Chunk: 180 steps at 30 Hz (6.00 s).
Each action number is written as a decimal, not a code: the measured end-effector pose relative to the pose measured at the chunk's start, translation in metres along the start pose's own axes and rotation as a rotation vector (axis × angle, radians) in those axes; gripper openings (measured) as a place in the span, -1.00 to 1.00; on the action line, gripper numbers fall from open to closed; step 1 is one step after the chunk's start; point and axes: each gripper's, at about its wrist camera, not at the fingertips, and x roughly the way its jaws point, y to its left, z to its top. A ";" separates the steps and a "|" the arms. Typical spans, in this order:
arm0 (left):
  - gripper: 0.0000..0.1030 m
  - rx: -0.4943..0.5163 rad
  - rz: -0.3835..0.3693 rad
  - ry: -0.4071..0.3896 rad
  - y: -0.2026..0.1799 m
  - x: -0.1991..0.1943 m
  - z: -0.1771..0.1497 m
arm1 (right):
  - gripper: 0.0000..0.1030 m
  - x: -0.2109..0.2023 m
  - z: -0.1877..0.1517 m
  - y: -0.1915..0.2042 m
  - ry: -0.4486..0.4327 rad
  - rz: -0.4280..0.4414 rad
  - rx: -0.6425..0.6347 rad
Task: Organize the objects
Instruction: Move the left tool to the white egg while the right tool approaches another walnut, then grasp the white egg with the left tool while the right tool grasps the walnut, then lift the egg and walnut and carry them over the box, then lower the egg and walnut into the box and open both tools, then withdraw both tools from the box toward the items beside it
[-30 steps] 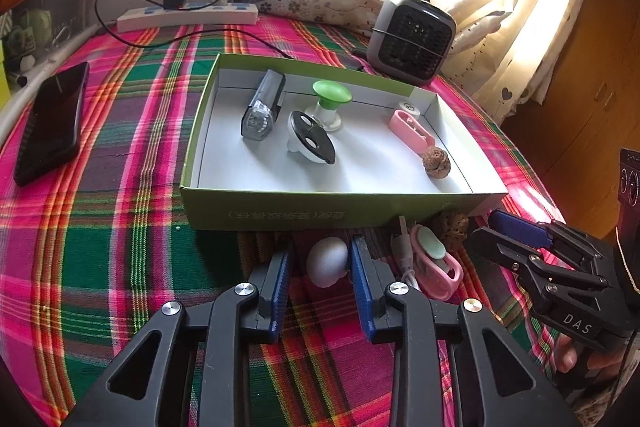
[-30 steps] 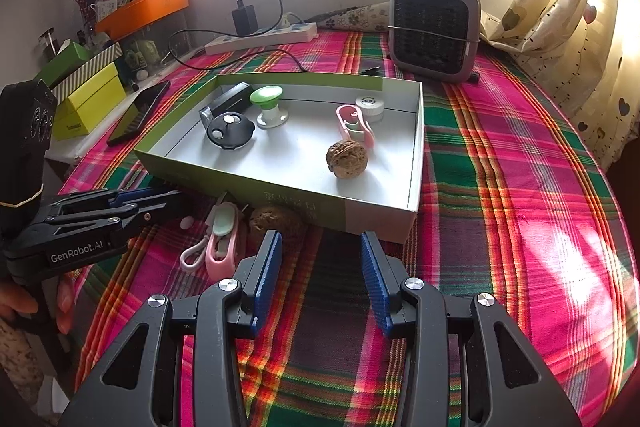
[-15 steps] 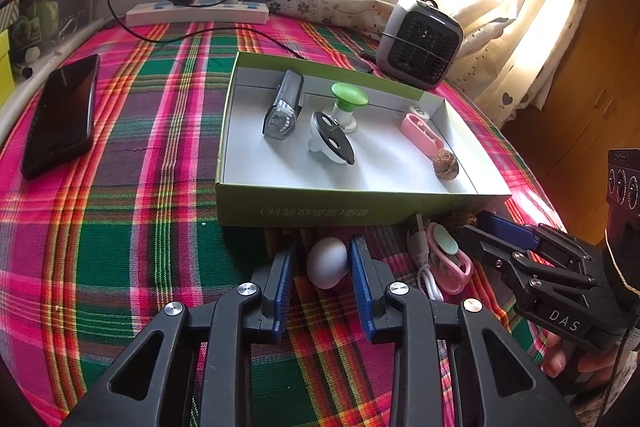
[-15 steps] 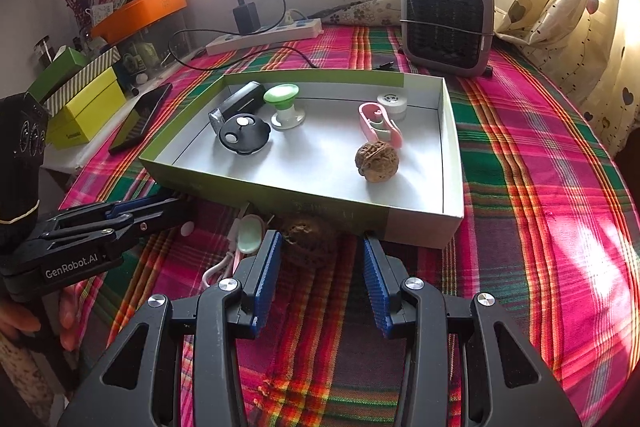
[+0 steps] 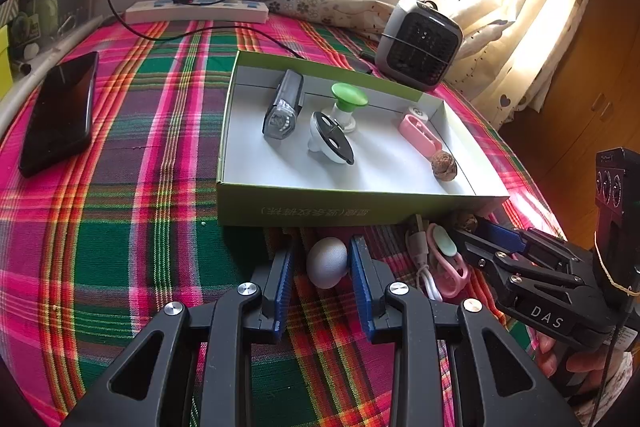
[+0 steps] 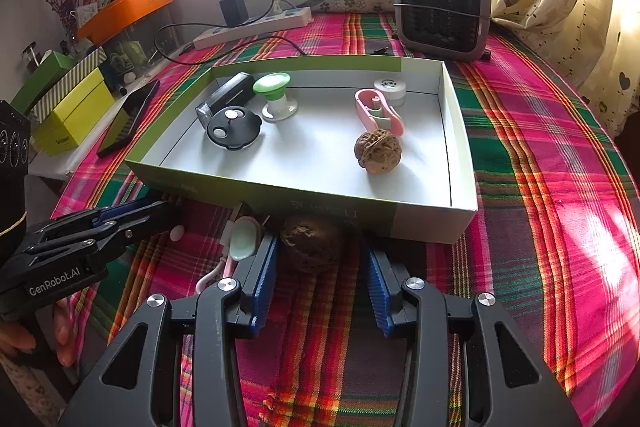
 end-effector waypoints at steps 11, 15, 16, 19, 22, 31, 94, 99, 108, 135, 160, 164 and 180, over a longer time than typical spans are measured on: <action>-0.53 0.003 0.004 0.001 -0.001 0.000 0.000 | -0.36 -0.001 0.000 -0.006 -0.002 -0.010 0.013; -0.59 -0.002 0.002 0.001 0.000 0.000 0.000 | -0.36 -0.001 0.000 -0.006 -0.002 -0.009 0.014; -0.62 0.000 0.001 0.002 0.000 0.000 0.000 | -0.36 -0.001 0.001 -0.006 -0.002 -0.008 0.015; -0.62 0.002 0.002 0.003 0.000 0.001 0.001 | -0.36 -0.001 0.001 -0.006 -0.001 -0.008 0.014; -0.62 0.003 0.002 0.003 0.000 0.000 0.000 | -0.36 -0.002 0.000 -0.006 -0.002 -0.006 0.016; -0.62 0.003 0.003 0.003 -0.001 0.000 0.000 | -0.36 -0.002 0.000 -0.006 -0.002 -0.005 0.017; -0.63 0.027 0.053 -0.035 0.012 0.014 0.063 | -0.36 0.041 0.098 -0.009 -0.024 0.071 -0.086; -0.63 0.045 0.070 -0.035 0.013 0.018 0.064 | -0.36 0.053 0.104 -0.007 -0.006 0.063 -0.099; -0.62 0.070 0.085 -0.036 0.012 0.022 0.068 | -0.36 0.072 0.109 -0.005 0.032 0.052 -0.105; -0.59 0.081 0.111 -0.035 0.010 0.025 0.071 | -0.28 0.080 0.110 0.001 0.054 0.011 -0.127; -0.43 0.081 0.101 -0.035 0.004 0.020 0.066 | -0.05 0.064 0.105 -0.003 0.016 0.025 -0.096; -0.43 0.081 0.099 -0.041 0.003 0.015 0.065 | -0.05 0.059 0.104 -0.002 0.009 0.035 -0.094; -0.42 0.091 0.083 -0.063 -0.009 -0.008 0.052 | -0.05 0.027 0.087 0.005 -0.034 0.045 -0.093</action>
